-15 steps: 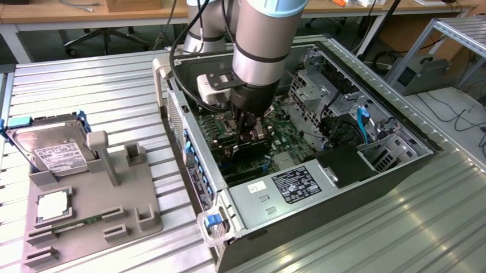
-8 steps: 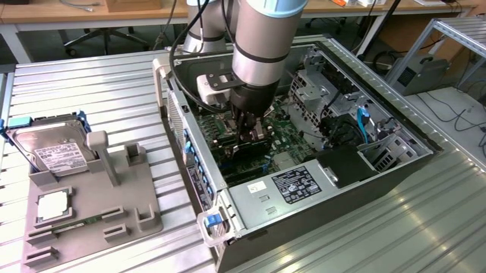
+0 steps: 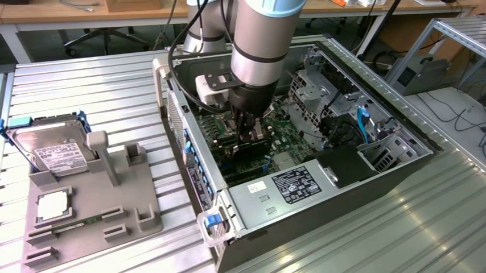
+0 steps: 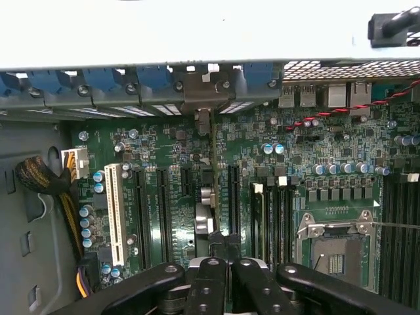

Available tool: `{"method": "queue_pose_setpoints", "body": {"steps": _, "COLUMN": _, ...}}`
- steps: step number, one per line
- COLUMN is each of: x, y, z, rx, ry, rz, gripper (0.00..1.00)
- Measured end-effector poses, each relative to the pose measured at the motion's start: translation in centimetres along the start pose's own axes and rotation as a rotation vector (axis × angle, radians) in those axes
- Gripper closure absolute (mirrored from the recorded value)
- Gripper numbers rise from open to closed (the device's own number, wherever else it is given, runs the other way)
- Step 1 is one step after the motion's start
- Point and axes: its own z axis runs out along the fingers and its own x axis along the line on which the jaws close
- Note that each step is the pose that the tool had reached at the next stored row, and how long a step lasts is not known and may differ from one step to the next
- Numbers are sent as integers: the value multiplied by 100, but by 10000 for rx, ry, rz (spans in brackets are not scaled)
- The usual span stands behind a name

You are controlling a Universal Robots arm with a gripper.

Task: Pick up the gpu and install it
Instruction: 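Press down on the gpu until it lock into place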

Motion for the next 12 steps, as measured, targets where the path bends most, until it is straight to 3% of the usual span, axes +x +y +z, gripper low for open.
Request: {"method": "queue_pose_setpoints", "body": {"steps": 12, "x": 0, "y": 4, "z": 5, "rx": 0, "ry": 0, "rz": 0, "gripper": 89}}
